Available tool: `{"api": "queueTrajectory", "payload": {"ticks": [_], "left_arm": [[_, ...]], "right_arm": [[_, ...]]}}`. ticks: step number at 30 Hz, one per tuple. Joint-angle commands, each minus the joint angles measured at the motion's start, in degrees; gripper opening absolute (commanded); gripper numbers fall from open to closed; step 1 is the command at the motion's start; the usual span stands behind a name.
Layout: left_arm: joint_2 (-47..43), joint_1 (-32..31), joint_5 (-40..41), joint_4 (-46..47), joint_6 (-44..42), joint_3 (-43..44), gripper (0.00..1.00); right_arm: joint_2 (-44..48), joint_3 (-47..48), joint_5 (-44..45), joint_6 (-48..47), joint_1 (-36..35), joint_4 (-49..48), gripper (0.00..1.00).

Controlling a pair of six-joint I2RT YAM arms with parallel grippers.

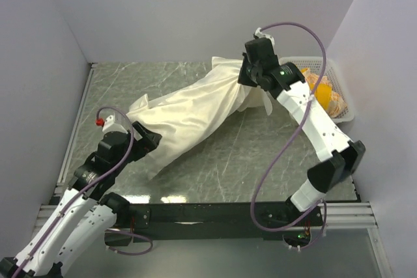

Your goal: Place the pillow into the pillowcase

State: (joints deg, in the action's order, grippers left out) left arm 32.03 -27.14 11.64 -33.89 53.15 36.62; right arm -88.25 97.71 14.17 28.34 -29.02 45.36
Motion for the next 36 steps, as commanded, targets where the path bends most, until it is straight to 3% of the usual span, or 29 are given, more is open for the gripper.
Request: {"api": "queueTrajectory", "payload": {"ticks": [1, 7, 13, 15, 20, 24, 32, 35, 36], "left_arm": [[0.13, -1.87, -4.16, 0.22, -0.14, 0.39, 0.96], [1.37, -11.17, -0.32, 5.32, 2.13, -3.74, 0.98], [5.84, -24.61, 9.34, 2.35, 7.22, -4.1, 0.97], [6.72, -30.13, 17.16, -0.29, 13.19, -4.36, 0.97], [9.45, -37.01, 26.48, -6.08, 25.74, -6.21, 0.92], [13.39, -40.71, 32.2, -10.49, 35.7, -7.35, 0.87], [21.06, -42.47, 37.04, -9.18, 40.2, -7.27, 0.84], [19.22, -42.47, 38.63, -3.92, 34.32, -6.65, 0.75], [18.69, -42.47, 38.72, -2.95, 33.09, -6.48, 0.6]], "right_arm": [[-5.26, 16.17, 1.92, -2.41, 0.63, 5.33, 0.0], [-13.7, 34.18, 1.65, -3.2, 1.15, 12.54, 0.0], [-14.59, 33.95, -0.02, -3.29, 1.94, 11.59, 0.0], [-14.94, 34.12, -0.55, -3.11, 2.12, 11.76, 0.0], [-15.11, 35.18, -1.08, -3.2, 2.3, 11.94, 0.0], [-14.76, 34.83, -1.61, -3.29, 2.3, 11.77, 0.0], [-13.09, 31.05, -2.75, -3.38, 2.38, 10.01, 0.0], [-12.83, 30.17, -2.57, -3.55, 2.38, 9.66, 0.0], [-12.83, 30.08, -2.49, -3.55, 2.3, 9.74, 0.0]]}}
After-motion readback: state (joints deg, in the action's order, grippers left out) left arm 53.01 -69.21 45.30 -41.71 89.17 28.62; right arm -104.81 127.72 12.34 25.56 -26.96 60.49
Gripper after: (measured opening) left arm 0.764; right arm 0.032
